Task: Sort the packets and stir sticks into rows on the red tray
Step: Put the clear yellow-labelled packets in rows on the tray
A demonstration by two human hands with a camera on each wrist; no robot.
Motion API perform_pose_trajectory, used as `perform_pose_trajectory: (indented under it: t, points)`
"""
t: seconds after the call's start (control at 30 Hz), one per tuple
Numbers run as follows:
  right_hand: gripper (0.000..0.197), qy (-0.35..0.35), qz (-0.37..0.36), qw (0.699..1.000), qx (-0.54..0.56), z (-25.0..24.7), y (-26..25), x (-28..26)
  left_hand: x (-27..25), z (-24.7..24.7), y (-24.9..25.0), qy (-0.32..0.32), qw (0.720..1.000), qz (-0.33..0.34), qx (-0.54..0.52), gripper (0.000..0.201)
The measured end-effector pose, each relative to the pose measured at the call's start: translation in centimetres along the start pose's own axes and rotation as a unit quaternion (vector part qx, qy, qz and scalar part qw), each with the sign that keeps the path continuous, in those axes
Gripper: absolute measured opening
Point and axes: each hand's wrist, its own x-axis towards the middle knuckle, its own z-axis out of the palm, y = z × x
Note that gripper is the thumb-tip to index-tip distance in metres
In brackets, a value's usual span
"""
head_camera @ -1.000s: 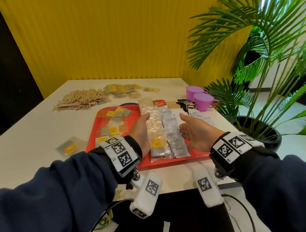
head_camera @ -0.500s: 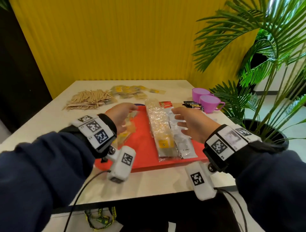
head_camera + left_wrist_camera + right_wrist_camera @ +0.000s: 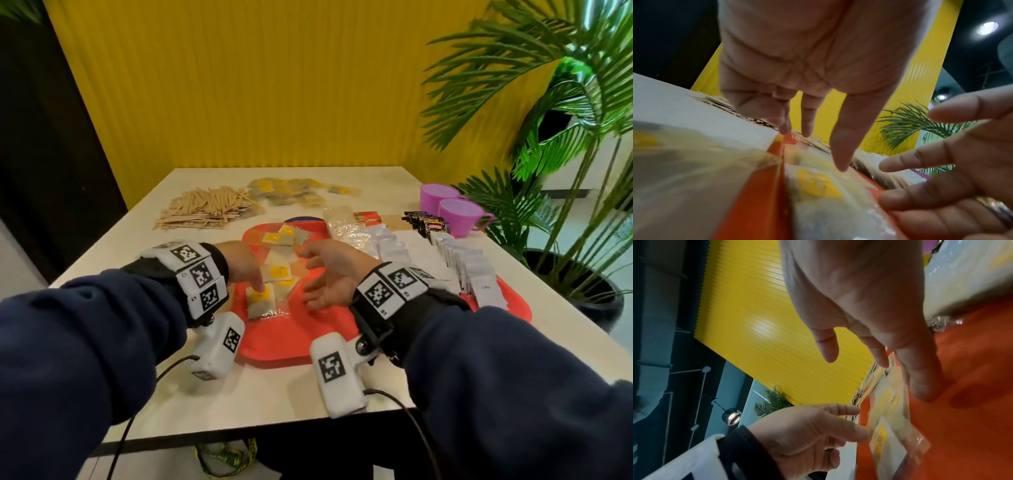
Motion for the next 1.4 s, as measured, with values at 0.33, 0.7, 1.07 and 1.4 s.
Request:
perform_pose_trajectory:
  t: [0.33,0.7,1.07,1.4]
  points:
    - [0.018,-0.012,0.034,0.999,-0.031,2.4,-0.1,2.1,1.3,0.2,-0.6,-0.023,0.992,0.023,0.123,0.055]
    - [0.025,0.028,0.005,0.960,-0.279,4.0,0.7,2.3,1.9,-0.5,-1.9,-0.064,0.990,0.098,-0.076,0.028]
    - [0.023,0.090,-0.126,0.972,-0.177,2.1,-2.2,0.4,0.8,-2.4,-3.3,-0.134,0.961,0.032,0.240,0.047]
    - [0.026,0.083,-0.137,0.981,-0.107,1.6,-1.7,0.0,2.9,-1.4,-4.9,-0.184,0.957,0.061,0.216,0.010]
